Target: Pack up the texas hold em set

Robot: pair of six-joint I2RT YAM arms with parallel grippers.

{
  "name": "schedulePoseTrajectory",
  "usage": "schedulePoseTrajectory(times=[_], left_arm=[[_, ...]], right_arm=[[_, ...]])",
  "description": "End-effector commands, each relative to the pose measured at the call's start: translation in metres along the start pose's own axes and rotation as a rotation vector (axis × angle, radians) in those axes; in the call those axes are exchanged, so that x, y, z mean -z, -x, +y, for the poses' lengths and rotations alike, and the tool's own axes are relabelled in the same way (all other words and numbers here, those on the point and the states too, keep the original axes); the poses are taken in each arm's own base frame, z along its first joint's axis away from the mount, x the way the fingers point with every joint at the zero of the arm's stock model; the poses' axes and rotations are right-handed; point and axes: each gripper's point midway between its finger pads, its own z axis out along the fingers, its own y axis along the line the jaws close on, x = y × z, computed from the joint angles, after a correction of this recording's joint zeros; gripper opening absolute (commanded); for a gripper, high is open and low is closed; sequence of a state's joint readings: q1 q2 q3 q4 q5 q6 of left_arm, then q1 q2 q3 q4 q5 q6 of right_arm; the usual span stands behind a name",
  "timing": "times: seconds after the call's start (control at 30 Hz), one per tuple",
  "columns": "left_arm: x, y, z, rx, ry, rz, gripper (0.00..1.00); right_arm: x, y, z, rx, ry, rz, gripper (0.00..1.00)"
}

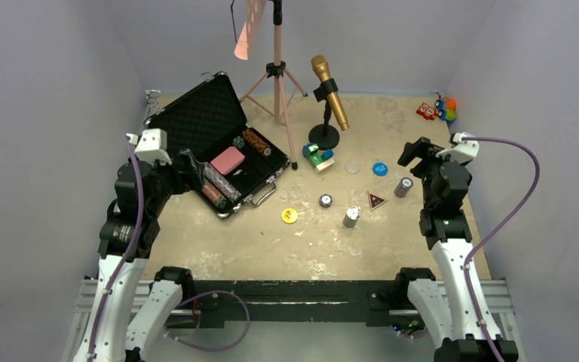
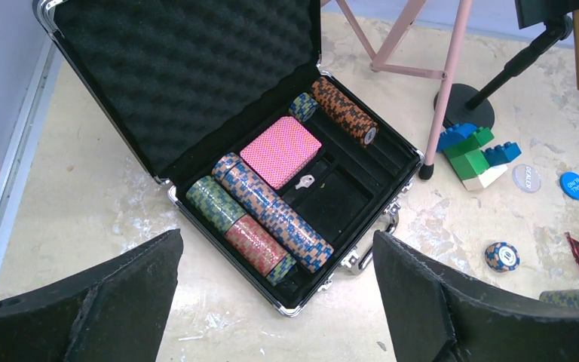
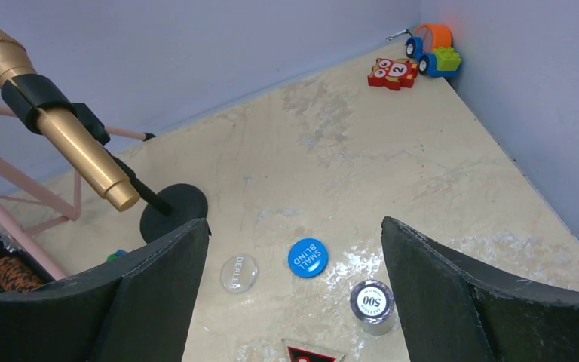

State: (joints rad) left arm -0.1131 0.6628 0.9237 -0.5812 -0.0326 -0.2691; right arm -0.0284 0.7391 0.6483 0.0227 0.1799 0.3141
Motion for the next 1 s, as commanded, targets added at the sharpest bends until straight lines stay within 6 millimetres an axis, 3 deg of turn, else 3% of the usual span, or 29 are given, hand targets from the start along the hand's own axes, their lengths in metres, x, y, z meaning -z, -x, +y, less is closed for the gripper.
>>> schedulePoseTrajectory(times=[0.0,0.17,0.4,0.57,0.67,0.87,0.97], left_arm=[[0.0,0.018,-0.003,0.006,-0.01,-0.065,1.0],[-0.001,0.018,-0.008,0.016,-0.037,-0.061,1.0],[-0.004,0.011,-0.031,0.017,-0.164,-0.016,0.99],[0.001,0.031,-0.057,0.021,-0.262,0.027,0.97],[0.001,0.04,-0.064,0.01,-0.283,0.014,0.97],[-0.015,0.009,-0.05,-0.041,-0.238,0.056,0.97],[-0.014,0.005,-0.049,-0.054,-0.236,0.058,0.97]], right_arm=[[0.001,0.012,0.006,-0.009,0.032,-0.041,0.89],[0.006,0.018,0.018,-0.018,0.098,-0.072,0.89],[-0.001,0.01,0.027,-0.013,0.127,0.015,0.86],[-0.01,-0.017,0.032,0.012,0.129,0.195,0.83],[-0.01,-0.041,0.047,0.035,0.165,0.334,0.82],[0.011,-0.1,0.083,0.164,0.201,0.595,0.82],[0.025,-0.125,0.095,0.198,0.23,0.691,0.81]])
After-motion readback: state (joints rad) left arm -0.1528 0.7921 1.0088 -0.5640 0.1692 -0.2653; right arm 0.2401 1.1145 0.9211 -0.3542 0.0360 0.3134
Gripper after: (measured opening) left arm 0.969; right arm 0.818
